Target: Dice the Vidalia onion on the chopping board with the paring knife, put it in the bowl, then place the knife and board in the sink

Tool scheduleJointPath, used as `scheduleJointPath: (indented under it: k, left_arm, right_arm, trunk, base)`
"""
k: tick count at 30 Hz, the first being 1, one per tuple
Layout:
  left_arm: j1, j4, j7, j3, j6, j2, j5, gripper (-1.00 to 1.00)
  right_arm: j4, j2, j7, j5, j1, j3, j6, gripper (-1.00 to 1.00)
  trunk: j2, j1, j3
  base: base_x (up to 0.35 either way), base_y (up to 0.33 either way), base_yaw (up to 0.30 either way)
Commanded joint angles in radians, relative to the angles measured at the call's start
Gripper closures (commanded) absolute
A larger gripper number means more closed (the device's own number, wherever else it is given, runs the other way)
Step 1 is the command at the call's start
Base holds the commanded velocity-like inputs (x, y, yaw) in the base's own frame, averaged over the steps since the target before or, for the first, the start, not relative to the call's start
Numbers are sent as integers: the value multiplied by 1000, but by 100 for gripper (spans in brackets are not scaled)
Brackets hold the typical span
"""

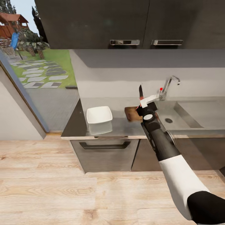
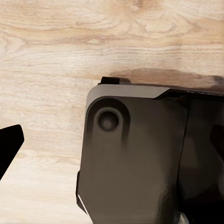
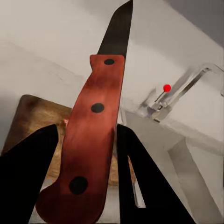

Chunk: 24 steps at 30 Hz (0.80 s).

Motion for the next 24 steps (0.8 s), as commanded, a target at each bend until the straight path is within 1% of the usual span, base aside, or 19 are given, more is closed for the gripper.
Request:
scheduleJointPath:
  k: [1, 2, 4, 6, 8, 10, 12, 18, 24]
  left_arm:
    - [-2, 4, 2, -9, -6, -1, 7, -100]
    - [-2, 5, 2, -9, -6, -1, 7, -100]
    - [-2, 5, 2, -9, -5, -1, 7, -100]
    - [-2, 4, 1, -9, -6, -1, 6, -100]
    - [-2, 5, 0, -9, -6, -1, 6, -100]
    - [-2, 5, -1, -9, -6, -1, 6, -100]
    - [-2, 5, -2, -9, -6, -1, 6, -100]
    - [-2, 4, -1, -9, -6, -1, 6, -100]
    - [-2, 4, -1, -9, -6, 1, 7, -100]
  right_arm:
    - [12, -1, -5, 17, -1, 33, 15, 100]
    - [30, -1, -10, 49, -1, 73, 21, 100]
    - [53, 0, -22, 109, -1, 103, 24, 100]
    - [79, 2, -35, 177, -1, 116, 25, 100]
    - [93, 2, -42, 237, -1, 121, 25, 100]
    - [99, 1, -45, 274, -1, 123, 25, 100]
    - [102, 0, -47, 292, -1, 124, 25, 100]
    - [103, 2, -50, 311, -1, 124, 28, 100]
    - [122, 2, -50, 321, -1, 126, 27, 100]
  trunk:
    - [-1, 0, -1]
    - [-1, 0, -1]
    - [-1, 0, -1]
    - [-1, 0, -1]
    - [-1, 0, -1]
    - [-1, 0, -1]
    - [-1, 0, -1]
    - [-1, 0, -1]
    - [-1, 0, -1]
  base:
    - [0, 0, 0]
    - [0, 0, 0]
    - [0, 0, 0]
    - [0, 0, 0]
    - [0, 0, 0]
    - [0, 0, 0]
    - [0, 0, 0]
    - [31, 0, 0]
    - [219, 5, 0]
